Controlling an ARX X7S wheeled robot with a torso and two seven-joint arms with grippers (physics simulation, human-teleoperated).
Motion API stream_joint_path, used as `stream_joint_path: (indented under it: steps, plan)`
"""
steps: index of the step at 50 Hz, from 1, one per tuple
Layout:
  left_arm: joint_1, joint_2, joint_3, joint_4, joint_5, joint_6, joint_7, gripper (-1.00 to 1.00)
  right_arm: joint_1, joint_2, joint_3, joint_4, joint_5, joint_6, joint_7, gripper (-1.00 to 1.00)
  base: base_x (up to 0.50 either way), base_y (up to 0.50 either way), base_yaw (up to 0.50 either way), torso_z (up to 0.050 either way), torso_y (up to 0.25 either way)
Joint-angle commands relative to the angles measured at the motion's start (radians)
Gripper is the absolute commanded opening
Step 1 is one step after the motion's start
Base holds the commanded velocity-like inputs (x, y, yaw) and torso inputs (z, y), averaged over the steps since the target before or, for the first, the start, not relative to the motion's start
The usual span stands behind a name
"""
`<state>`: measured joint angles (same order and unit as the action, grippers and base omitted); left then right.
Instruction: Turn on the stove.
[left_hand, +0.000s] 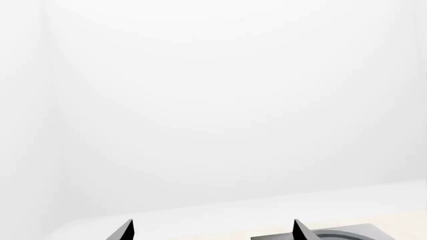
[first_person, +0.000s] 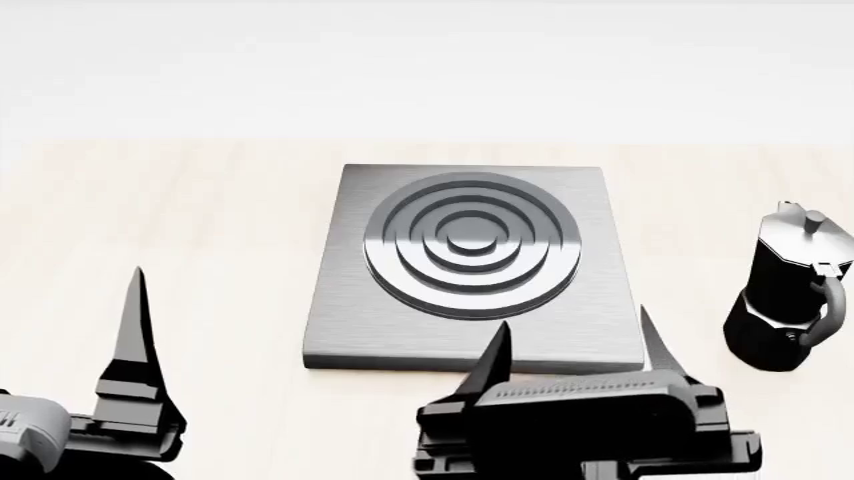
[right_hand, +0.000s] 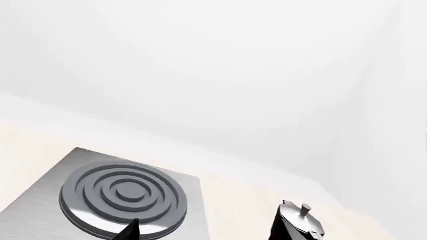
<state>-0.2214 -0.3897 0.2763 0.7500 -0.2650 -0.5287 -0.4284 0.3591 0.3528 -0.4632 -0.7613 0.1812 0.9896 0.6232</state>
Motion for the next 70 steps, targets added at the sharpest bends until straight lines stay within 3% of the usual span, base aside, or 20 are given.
stream_joint_path:
  steps: [1, 70]
  plan:
    - [-0.002, -0.002, 0.008, 0.001, 0.000, 0.000, -0.002, 1.00, 0.015, 0.011, -0.027, -0.048, -0.014, 0.017, 0.009, 1.00, 0.00, 0.00, 0.00, 0.000, 0.000]
    - [-0.027, -0.020, 0.030, 0.085, -0.018, -0.050, -0.031, 1.00, 0.074, 0.013, -0.026, -0.252, -0.004, 0.131, 0.055, 1.00, 0.00, 0.00, 0.00, 0.000, 0.000]
